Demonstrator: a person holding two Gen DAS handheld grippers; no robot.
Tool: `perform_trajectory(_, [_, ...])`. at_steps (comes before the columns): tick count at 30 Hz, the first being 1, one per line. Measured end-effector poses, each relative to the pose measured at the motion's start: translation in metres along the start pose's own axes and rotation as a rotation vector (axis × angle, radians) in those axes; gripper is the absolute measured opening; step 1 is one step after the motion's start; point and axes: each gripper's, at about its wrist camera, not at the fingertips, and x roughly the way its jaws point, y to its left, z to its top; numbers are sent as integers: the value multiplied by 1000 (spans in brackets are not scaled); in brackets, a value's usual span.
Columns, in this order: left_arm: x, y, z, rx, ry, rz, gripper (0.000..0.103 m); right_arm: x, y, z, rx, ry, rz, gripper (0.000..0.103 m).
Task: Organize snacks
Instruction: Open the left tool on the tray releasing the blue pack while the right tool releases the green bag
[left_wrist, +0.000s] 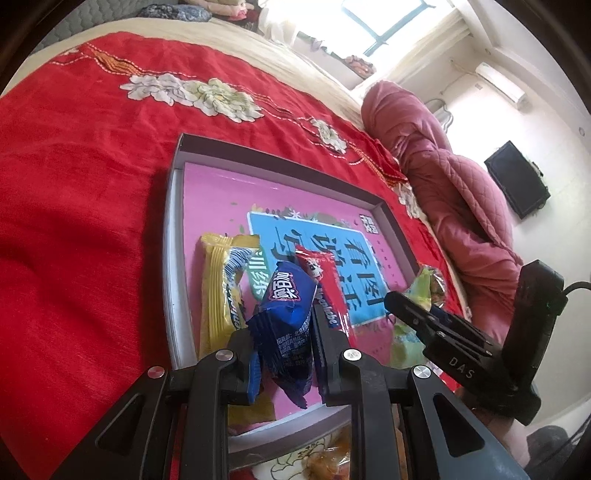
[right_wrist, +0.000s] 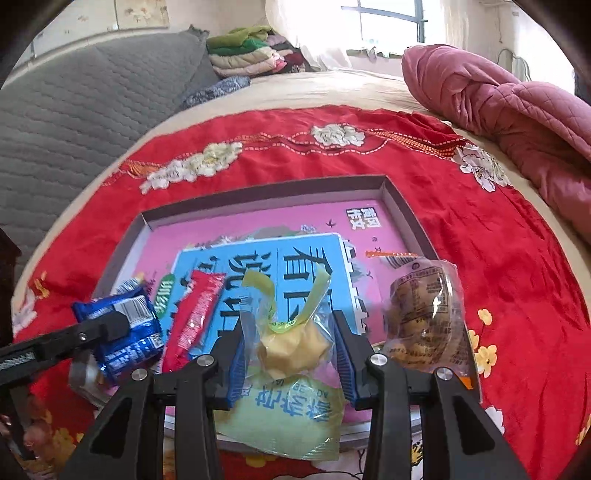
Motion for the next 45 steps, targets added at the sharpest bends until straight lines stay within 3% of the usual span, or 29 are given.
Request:
perform_trajectory(6, [-2,6,0,-37,5,-35,23,2,5,-4,-24,9,1,43])
perform_trajectory(22, [-2,3,1,-31,27,-6,25,7,9,-9,-47,40,-12,45])
perform_trajectory(31, [-2,-1,1,-14,37,9,37,4,10,-11,-48,35,-14,46])
perform_trajectory(36, [-4,-4,1,-1,35,16,50,1,10,-11,-41,31,-13,47])
perform_trajectory(45, [-6,-10,0,25,38,24,56,-7,6,-10,-22,10,-5,47])
